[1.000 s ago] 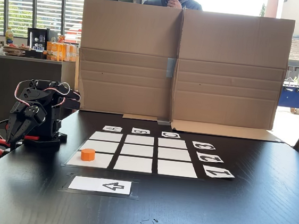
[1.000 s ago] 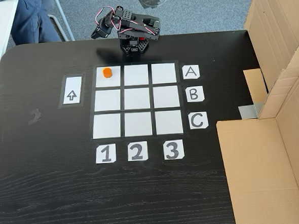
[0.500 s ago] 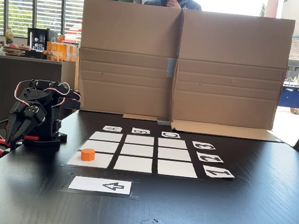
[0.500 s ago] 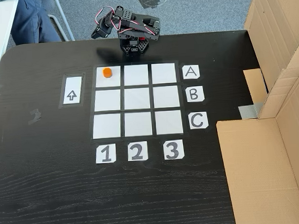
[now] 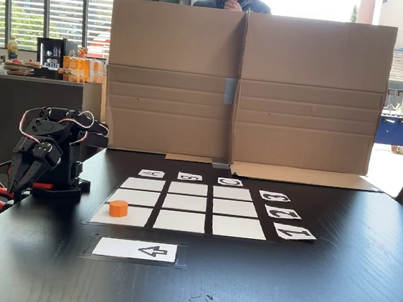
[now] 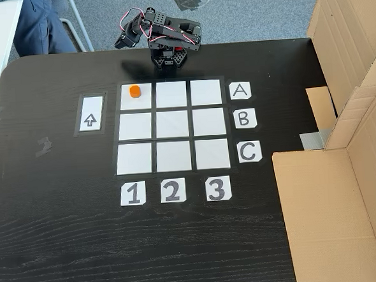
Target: Pick up the round, orange token and place it in the grid on square A1.
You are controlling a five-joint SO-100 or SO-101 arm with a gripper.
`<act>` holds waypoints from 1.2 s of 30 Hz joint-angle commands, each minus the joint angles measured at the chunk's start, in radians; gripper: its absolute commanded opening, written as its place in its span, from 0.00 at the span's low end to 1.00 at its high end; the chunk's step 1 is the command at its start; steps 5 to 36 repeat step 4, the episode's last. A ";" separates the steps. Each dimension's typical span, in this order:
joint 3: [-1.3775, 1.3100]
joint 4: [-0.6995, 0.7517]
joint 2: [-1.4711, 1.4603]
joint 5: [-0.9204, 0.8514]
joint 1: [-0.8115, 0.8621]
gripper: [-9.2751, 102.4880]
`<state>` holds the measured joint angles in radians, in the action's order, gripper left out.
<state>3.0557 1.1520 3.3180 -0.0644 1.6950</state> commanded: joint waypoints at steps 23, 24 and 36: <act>0.002 -0.014 0.006 -0.008 0.012 0.08; 0.002 -0.014 0.006 -0.008 0.012 0.08; 0.002 -0.014 0.006 -0.008 0.012 0.08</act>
